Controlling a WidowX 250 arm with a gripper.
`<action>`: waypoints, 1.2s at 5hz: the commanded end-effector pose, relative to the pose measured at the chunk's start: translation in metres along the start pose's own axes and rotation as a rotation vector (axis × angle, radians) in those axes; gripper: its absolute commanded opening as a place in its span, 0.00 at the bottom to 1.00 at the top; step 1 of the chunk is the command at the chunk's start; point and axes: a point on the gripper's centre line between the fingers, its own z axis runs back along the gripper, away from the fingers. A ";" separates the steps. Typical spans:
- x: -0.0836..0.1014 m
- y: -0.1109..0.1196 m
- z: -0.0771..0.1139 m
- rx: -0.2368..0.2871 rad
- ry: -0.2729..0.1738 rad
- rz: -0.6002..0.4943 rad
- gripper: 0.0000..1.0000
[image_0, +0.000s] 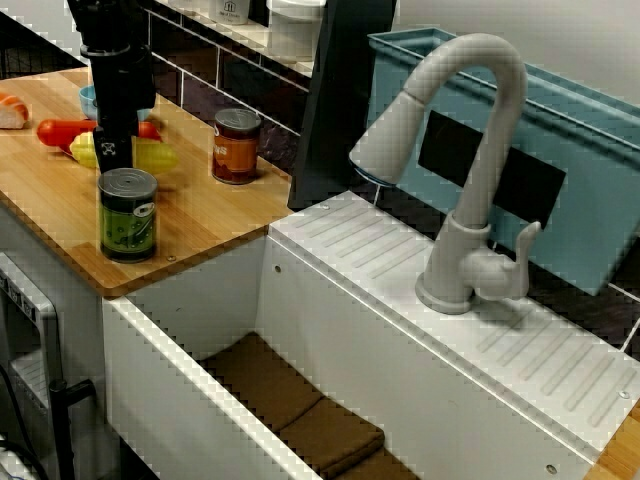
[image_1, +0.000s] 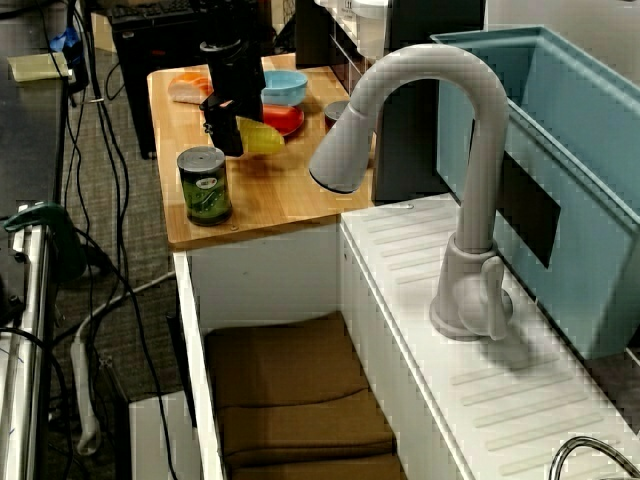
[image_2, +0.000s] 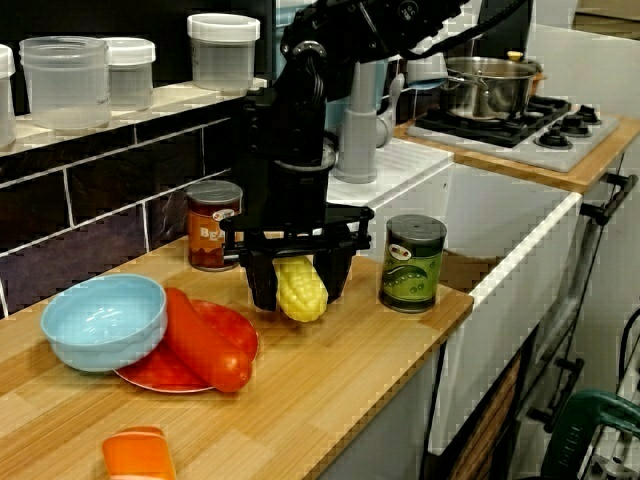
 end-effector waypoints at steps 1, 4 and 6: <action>0.006 0.009 0.014 0.066 -0.020 0.000 0.00; 0.011 0.005 0.028 0.060 -0.031 -0.008 0.00; 0.021 -0.005 0.030 0.056 -0.023 -0.010 0.00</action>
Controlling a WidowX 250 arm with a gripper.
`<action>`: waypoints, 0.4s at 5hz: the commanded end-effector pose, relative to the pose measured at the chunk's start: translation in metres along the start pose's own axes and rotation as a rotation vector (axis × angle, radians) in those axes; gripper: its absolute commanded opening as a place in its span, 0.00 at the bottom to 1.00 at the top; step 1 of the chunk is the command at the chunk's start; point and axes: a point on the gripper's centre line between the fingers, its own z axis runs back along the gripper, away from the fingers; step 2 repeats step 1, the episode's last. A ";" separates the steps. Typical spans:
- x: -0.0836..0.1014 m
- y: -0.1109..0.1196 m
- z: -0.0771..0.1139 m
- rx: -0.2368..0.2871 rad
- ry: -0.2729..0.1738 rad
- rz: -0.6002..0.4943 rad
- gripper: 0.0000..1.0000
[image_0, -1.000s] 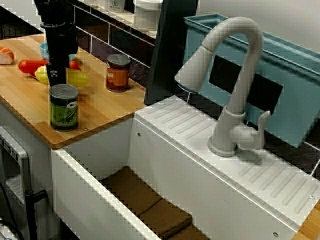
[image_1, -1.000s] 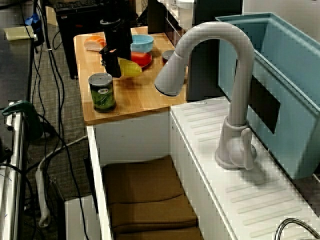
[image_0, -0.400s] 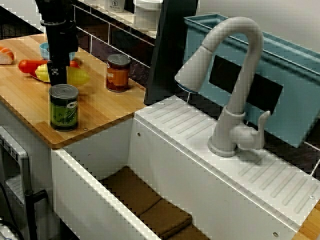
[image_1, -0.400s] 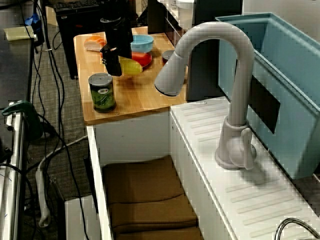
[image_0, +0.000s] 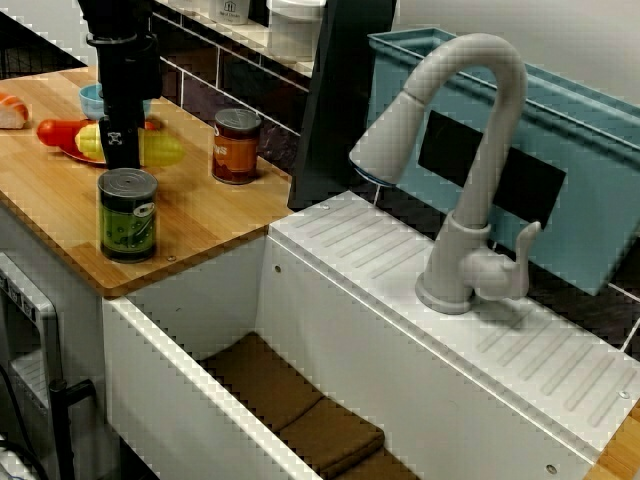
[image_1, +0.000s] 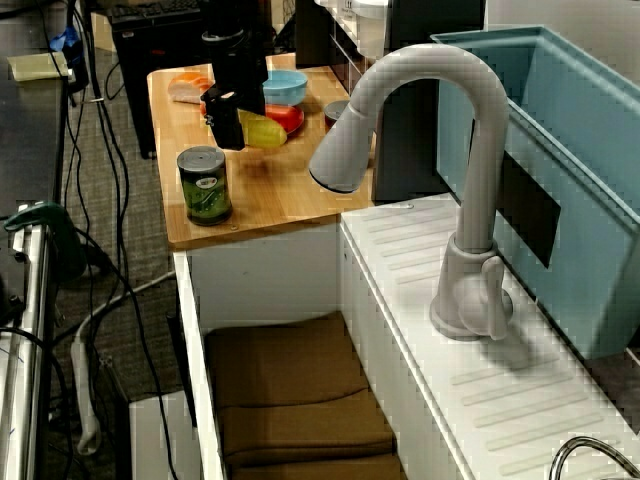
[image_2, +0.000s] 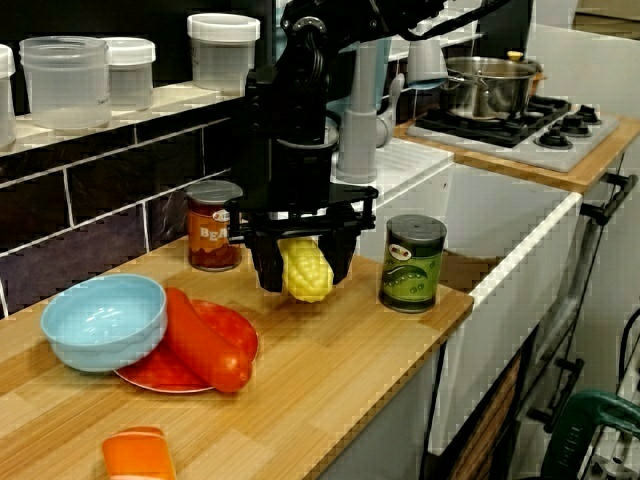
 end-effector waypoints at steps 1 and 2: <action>0.020 -0.009 0.022 0.076 -0.021 -0.022 0.00; 0.020 -0.009 0.022 0.076 -0.021 -0.022 0.00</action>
